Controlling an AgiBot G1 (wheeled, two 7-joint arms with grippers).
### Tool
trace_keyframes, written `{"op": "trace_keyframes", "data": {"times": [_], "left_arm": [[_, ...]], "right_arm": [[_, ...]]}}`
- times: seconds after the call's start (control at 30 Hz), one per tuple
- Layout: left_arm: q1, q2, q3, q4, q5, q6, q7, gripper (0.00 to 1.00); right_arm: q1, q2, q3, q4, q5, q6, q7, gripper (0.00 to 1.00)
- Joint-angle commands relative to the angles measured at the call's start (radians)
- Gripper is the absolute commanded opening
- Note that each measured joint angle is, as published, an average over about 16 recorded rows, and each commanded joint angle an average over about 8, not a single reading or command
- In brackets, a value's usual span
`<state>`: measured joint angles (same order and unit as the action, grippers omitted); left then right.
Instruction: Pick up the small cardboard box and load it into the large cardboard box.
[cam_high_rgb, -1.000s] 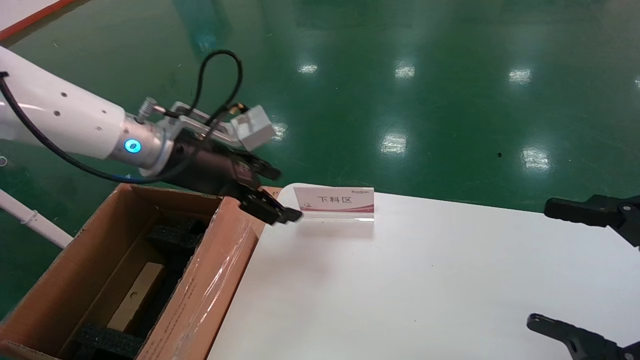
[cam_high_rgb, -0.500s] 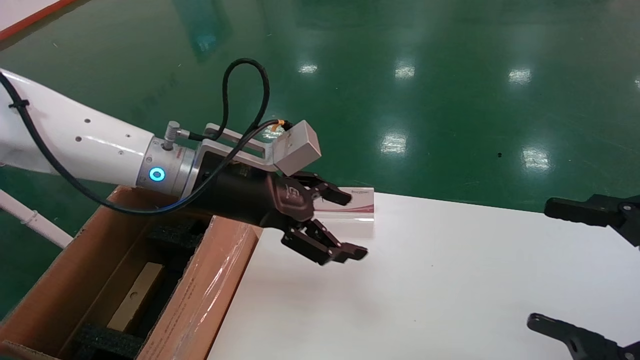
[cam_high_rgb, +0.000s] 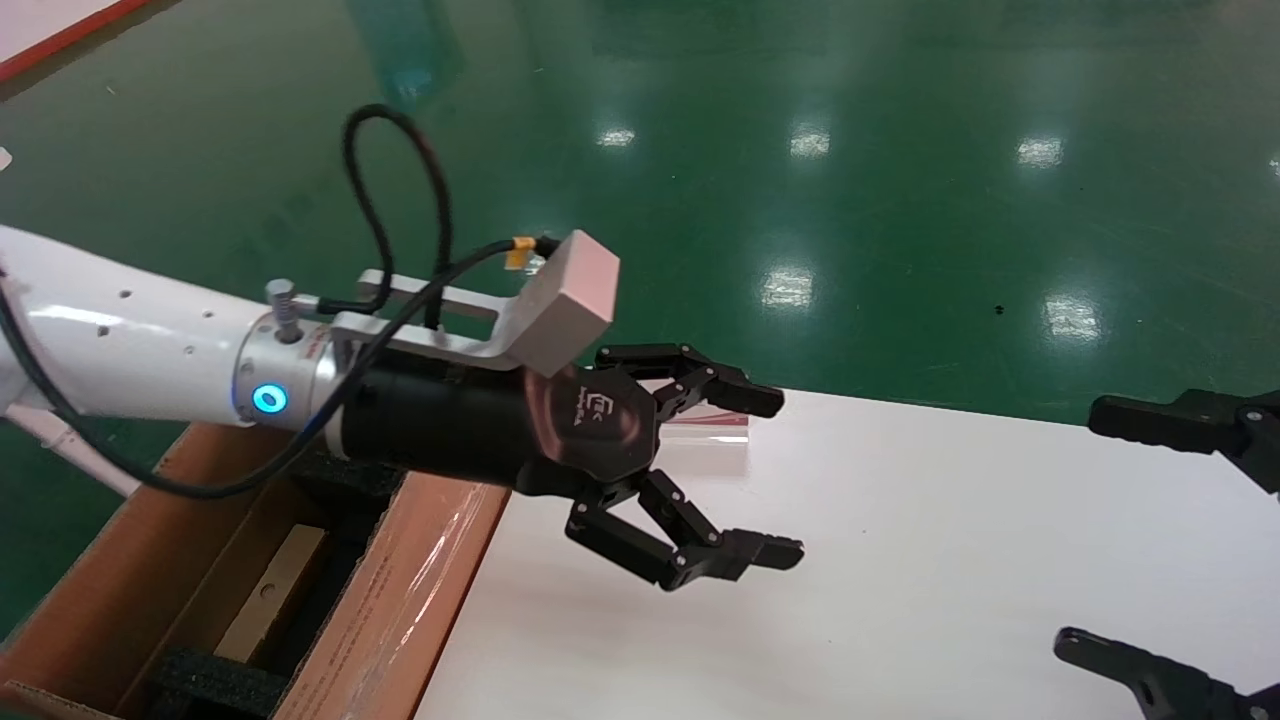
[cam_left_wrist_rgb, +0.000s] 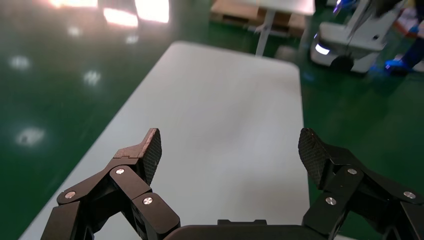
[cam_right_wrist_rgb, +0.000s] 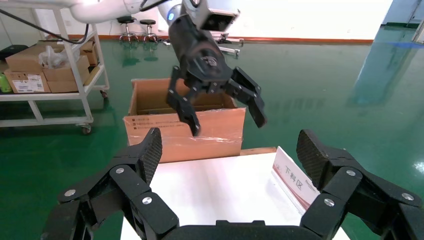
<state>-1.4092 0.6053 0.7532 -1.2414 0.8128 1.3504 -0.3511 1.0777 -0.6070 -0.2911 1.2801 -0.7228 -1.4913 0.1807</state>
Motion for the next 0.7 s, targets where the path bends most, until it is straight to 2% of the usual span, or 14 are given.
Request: {"op": "trace_keyframes", "data": {"times": [0.03, 0.4, 0.53, 0.7], "left_arm": [[0.048, 0.001, -0.067, -0.006, -0.012, 0.021, 0.023, 1.0], [0.298, 0.005, -0.421, -0.038, -0.073, 0.129, 0.145, 1.0], [0.345, 0.006, -0.491, -0.043, -0.083, 0.148, 0.164, 1.0], [0.366, 0.006, -0.524, -0.044, -0.086, 0.153, 0.165, 1.0]], "right_arm": [[0.0, 0.0, 0.001, 0.0, 0.0, 0.0, 0.0, 1.0], [-0.001, -0.002, 0.004, 0.001, -0.003, -0.002, 0.003, 1.0], [-0.001, -0.002, 0.005, 0.002, -0.004, -0.002, 0.003, 1.0], [-0.002, -0.003, 0.007, 0.003, -0.005, -0.003, 0.004, 1.0]]}}
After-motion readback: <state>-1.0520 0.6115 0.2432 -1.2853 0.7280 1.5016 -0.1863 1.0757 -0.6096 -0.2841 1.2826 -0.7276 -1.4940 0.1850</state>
